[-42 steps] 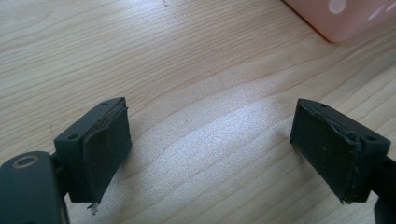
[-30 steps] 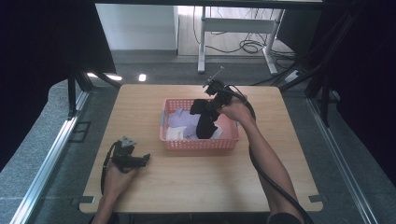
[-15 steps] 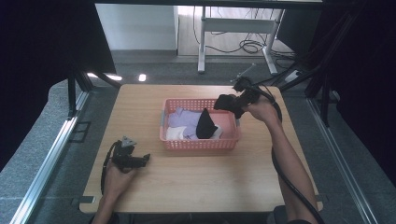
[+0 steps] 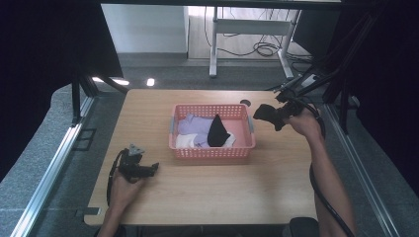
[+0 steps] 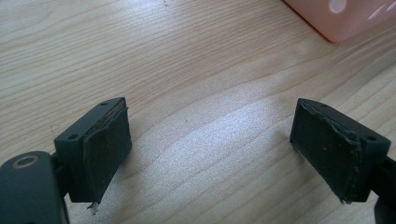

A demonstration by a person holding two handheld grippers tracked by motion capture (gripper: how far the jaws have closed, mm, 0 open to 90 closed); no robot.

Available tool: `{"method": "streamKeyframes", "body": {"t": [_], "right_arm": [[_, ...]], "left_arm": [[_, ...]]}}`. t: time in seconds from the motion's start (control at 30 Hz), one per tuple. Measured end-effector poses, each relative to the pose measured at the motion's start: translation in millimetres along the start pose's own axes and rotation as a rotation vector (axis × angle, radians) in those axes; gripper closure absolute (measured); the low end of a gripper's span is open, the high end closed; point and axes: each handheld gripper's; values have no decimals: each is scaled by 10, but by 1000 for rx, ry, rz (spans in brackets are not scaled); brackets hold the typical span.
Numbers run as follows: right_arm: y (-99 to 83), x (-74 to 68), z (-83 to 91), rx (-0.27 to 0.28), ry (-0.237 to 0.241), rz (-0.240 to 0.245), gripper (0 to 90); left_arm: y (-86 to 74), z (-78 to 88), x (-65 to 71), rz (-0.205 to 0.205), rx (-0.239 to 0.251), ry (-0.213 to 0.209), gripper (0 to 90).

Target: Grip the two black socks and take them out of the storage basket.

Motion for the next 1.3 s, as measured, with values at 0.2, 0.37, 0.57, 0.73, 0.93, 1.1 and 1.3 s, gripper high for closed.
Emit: {"method": "streamKeyframes", "body": {"t": [0.2, 0.37, 0.57, 0.73, 0.93, 1.1, 1.3], "right_arm": [[-206, 147, 123, 7, -34, -33, 806], [-340, 217, 120, -2, -44, -64, 806], [-448, 233, -78, -35, -53, -69, 803], [-614, 259, -398, -66, -28, -92, 802], [-773, 301, -674, -117, -6, -112, 794], [-865, 313, -835, -167, 31, -129, 726], [-757, 290, -673, -132, 22, -120, 530]], "left_arm": [[0, -2, 4, 5, 2, 0, 121], [-1, -2, 4, 5, 2, 0, 121], [-1, -2, 4, 5, 3, 0, 121], [2, 4, -1, -1, -4, 0, 121], [1, 2, 0, 0, -2, 0, 121], [1, 2, -1, -2, -3, 1, 121], [1, 2, 0, 0, -2, 0, 121]]}}
Point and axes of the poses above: each handheld gripper's, and its own axes: z roughly backward along the jaws, y roughly out of its top, x roughly to its right, and after that the axes turned 15 degrees about y, right-handed
